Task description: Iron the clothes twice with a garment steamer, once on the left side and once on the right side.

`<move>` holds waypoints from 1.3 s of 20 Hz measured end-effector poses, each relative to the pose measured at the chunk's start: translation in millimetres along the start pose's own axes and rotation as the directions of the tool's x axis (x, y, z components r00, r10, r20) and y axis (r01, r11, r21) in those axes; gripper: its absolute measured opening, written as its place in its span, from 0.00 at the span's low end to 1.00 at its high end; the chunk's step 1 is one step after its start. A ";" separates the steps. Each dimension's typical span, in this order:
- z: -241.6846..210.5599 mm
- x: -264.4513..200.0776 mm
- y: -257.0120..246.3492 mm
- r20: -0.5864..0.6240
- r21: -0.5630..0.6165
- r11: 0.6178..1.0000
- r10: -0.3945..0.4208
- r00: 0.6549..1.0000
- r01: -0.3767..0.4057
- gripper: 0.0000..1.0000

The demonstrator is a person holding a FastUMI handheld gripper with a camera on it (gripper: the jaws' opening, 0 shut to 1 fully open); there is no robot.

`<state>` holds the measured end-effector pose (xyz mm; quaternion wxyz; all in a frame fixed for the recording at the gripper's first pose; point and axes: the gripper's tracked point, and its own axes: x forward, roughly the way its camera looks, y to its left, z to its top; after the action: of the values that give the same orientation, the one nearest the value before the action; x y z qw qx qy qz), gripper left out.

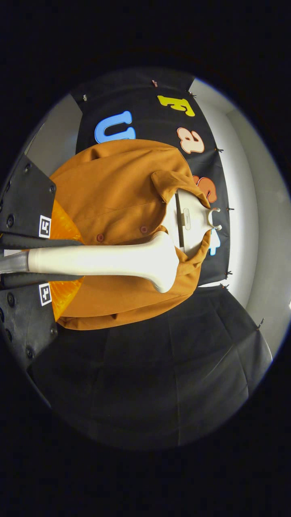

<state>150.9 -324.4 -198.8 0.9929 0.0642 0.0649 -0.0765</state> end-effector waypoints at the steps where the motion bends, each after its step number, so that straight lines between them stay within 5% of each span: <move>1: -10.7 -1.0 -2.5 -0.023 -0.006 1.000 -0.005 1.000 0.005 0.26; 12: -115.0 -20.2 -23.2 -0.207 -0.031 0.999 -0.043 0.977 0.038 0.26; 26: -227.4 -49.9 -49.8 -0.424 -0.055 0.992 -0.130 0.896 0.118 0.26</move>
<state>67.0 -334.7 -421.3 0.9485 0.0614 0.2854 -0.1227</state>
